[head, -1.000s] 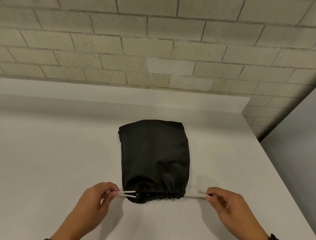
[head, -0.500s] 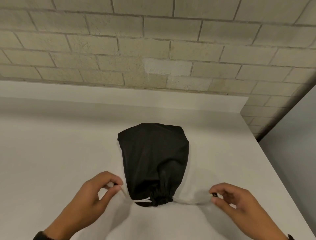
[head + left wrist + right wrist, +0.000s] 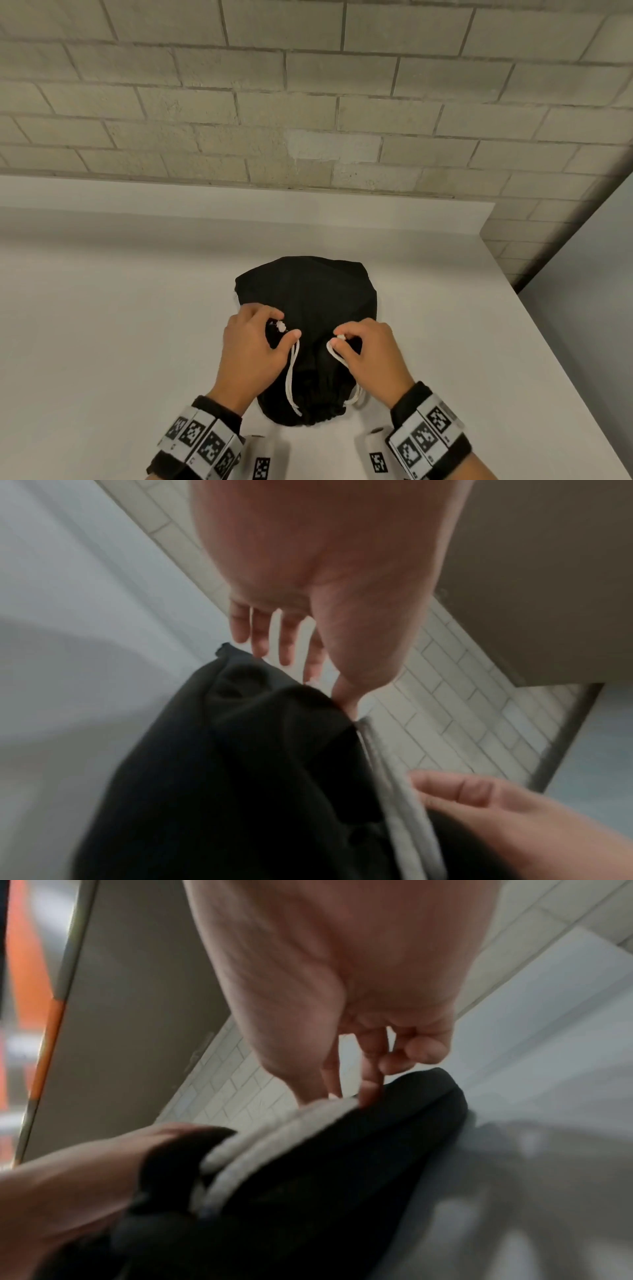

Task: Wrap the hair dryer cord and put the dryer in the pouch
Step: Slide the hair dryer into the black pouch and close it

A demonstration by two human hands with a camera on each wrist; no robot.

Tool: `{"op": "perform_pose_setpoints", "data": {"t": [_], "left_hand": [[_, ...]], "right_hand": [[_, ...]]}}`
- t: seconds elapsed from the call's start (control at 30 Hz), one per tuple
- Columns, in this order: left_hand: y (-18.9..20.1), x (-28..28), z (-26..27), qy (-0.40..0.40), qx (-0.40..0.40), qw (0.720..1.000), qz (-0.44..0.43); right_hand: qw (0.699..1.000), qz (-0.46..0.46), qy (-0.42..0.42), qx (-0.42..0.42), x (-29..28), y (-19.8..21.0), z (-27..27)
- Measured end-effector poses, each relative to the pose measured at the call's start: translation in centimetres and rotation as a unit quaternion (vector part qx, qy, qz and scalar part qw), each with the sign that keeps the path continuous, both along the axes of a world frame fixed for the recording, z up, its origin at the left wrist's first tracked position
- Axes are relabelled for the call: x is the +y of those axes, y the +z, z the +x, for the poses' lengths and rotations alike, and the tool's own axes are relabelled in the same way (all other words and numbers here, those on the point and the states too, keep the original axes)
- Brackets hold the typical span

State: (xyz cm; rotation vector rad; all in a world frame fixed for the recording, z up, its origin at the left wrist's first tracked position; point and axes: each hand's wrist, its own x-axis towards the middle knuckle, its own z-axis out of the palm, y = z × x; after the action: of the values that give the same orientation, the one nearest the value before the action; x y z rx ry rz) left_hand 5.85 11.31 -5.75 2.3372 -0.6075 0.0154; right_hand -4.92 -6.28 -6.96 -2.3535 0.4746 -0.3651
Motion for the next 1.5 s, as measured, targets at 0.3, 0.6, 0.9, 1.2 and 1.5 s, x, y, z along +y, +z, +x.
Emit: {"op": "perform_pose_setpoints", "data": {"t": [0.3,0.6,0.9,1.2,1.5], "left_hand": [[-0.4,0.5,-0.1,0.106,0.349,0.919,-0.148],[-1.2,-1.3,0.1,-0.020,0.397,0.902,-0.167],[1.5,-1.9,6.8,-0.009,0.325,0.916,-0.237],[1.1,-3.2,17.7,0.032,0.298,0.937,-0.179],[-0.8,-2.6,21.7,0.045,0.286,0.950,-0.113]], "right_hand": [[0.891,0.406,-0.194,0.059,0.1,0.1,0.5],[0.859,0.508,-0.063,0.025,2.5,-1.0,3.6],[0.876,0.476,-0.034,-0.070,1.9,1.1,11.7],[0.868,0.493,-0.043,-0.045,0.9,1.3,22.0],[0.875,0.478,-0.073,-0.010,1.6,-1.4,25.9]]}}
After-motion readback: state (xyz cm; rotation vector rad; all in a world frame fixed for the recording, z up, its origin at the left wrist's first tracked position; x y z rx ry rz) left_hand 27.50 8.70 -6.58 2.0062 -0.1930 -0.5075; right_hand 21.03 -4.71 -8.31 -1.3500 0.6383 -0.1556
